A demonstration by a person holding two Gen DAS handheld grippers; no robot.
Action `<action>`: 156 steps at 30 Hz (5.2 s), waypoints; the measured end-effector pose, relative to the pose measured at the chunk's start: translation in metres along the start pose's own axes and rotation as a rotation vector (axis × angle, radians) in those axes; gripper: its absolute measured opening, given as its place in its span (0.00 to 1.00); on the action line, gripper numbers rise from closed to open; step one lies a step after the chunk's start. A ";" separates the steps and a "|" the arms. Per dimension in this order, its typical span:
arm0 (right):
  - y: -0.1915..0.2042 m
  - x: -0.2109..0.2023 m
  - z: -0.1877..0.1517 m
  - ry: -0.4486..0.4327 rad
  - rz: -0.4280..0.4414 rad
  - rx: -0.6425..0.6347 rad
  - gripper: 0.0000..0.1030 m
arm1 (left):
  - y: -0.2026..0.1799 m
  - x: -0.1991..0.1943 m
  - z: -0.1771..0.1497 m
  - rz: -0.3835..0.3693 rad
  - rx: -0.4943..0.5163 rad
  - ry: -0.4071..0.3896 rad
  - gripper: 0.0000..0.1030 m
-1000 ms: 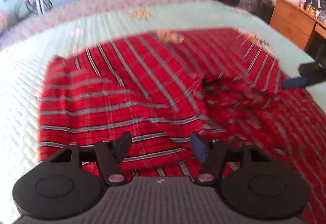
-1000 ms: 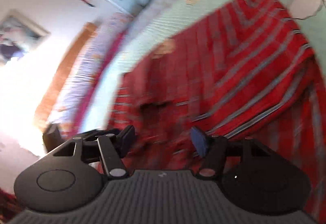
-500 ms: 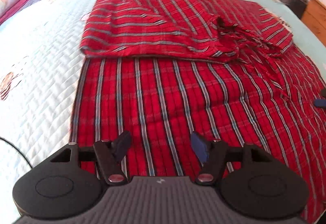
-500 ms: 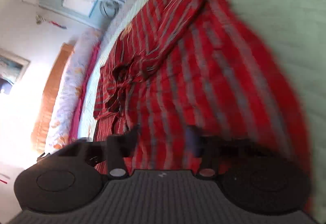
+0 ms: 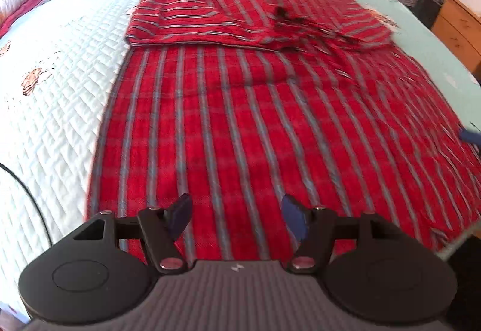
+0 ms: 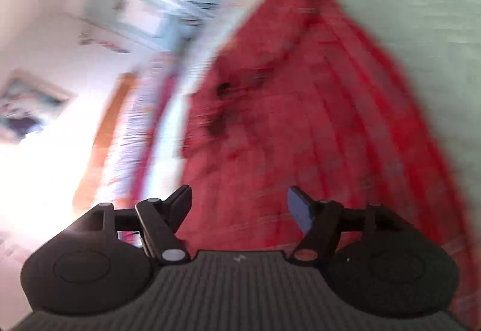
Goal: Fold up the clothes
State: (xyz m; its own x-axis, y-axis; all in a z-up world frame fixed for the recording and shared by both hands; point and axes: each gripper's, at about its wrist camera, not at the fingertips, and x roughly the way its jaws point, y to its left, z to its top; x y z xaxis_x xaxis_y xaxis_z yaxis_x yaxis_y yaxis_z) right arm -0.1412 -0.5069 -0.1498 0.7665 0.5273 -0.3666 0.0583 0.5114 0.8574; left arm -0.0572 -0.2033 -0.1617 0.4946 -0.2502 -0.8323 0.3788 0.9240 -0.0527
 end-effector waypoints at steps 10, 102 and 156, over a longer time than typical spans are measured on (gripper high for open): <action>0.022 0.096 -0.056 0.200 -0.077 -0.058 0.71 | -0.016 -0.014 -0.032 -0.041 -0.070 -0.009 0.66; 0.058 0.016 -0.114 0.138 -0.197 -0.393 0.51 | -0.108 -0.021 -0.086 0.047 0.479 -0.151 0.23; -0.092 -0.104 -0.040 0.001 -0.045 0.152 0.71 | 0.115 -0.026 -0.074 -0.110 -0.385 -0.061 0.64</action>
State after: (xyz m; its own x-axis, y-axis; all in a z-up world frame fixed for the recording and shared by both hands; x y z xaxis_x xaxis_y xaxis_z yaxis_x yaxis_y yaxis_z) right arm -0.2523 -0.5814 -0.2048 0.7604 0.5067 -0.4063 0.1890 0.4258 0.8848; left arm -0.0843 -0.0690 -0.1874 0.5175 -0.3597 -0.7764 0.1173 0.9286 -0.3520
